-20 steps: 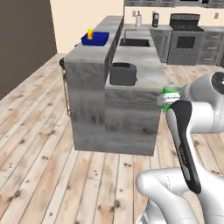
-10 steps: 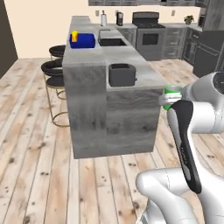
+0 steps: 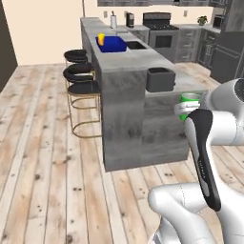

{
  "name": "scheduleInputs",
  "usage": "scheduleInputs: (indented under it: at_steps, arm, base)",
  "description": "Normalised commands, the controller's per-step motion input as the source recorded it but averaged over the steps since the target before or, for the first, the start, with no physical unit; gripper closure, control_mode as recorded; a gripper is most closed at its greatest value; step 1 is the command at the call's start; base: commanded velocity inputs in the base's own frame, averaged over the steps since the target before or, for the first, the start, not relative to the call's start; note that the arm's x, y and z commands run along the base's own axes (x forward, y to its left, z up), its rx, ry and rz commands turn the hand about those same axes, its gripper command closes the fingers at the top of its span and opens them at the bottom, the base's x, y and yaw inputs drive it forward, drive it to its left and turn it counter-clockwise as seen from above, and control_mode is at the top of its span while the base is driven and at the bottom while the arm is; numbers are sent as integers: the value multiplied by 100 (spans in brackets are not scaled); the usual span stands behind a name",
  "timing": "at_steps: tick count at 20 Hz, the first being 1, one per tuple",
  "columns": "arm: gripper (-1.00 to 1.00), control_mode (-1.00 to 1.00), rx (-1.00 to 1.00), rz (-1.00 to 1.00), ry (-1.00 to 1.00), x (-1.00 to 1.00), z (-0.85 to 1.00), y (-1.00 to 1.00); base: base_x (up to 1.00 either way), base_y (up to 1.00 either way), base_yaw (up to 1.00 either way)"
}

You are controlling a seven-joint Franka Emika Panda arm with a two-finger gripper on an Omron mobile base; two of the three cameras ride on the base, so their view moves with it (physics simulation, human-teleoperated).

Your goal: There is a tray on the dining counter. Grab the cup, mug, and pitcher and place them on the tray. The pitcher may be placed next to the tray if it cannot fit the tray.

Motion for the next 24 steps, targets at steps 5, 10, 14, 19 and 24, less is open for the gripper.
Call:
scheduleInputs:
  at_steps: [5,10,14,19,24]
  arm:
    - [100,100,0,0,0,0,0,0]
    - [100,100,0,0,0,0,0,0]
    - [100,100,0,0,0,0,0,0]
    - [100,100,0,0,0,0,0,0]
    - [100,100,0,0,0,0,0,0]
  base:
    - [21,100,-16]
    - [20,100,-15]
    - [15,100,-23]
    - [16,100,-42]
    - [32,100,-39]
